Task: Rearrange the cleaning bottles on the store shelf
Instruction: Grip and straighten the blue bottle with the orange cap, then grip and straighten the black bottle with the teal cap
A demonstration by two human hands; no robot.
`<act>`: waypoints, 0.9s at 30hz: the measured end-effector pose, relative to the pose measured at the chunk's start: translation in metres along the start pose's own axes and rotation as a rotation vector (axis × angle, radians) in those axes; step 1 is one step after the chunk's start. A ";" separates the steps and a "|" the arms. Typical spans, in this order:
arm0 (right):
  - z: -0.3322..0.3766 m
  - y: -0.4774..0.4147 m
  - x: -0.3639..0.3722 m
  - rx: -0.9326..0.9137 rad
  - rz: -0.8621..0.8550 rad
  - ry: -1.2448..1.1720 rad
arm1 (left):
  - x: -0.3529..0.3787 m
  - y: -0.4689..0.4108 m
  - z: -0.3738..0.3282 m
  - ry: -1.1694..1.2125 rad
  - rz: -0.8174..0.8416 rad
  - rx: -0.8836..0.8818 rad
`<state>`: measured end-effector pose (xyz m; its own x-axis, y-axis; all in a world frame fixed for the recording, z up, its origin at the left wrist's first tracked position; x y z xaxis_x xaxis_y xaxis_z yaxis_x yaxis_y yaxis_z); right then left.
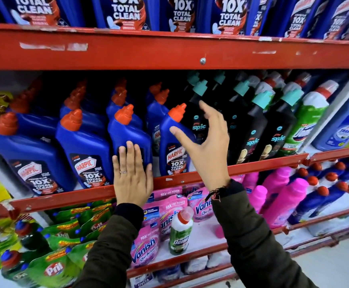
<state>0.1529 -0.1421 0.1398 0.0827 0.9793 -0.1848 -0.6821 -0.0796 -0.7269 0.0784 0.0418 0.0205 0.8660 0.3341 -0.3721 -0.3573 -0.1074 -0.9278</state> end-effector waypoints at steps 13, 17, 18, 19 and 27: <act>-0.097 -0.066 -0.147 0.226 -0.484 0.314 | 0.001 0.001 0.001 0.015 0.015 -0.006; -0.129 -0.079 -0.153 0.342 -0.378 0.380 | 0.001 0.000 0.001 0.009 0.013 -0.009; -0.131 -0.081 -0.154 0.342 -0.364 0.370 | 0.001 0.000 0.002 0.007 0.015 -0.011; -0.133 -0.083 -0.157 0.340 -0.364 0.339 | 0.002 0.000 0.002 0.006 0.017 -0.014; -0.105 -0.062 -0.175 0.278 -0.443 0.276 | 0.002 0.001 0.002 0.015 0.018 -0.012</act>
<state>0.2569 -0.3278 0.1477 0.5637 0.8204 -0.0956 -0.7010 0.4140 -0.5807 0.0794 0.0448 0.0191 0.8644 0.3182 -0.3894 -0.3691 -0.1244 -0.9210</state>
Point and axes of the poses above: each hand's wrist, its own y-axis away from the middle knuckle, its own x-axis out of the palm, z = x × y, the point moved 9 cm from there along -y, towards the middle knuckle, and after that the axes turned 8 degrees about -y, right-handed, at the moved point
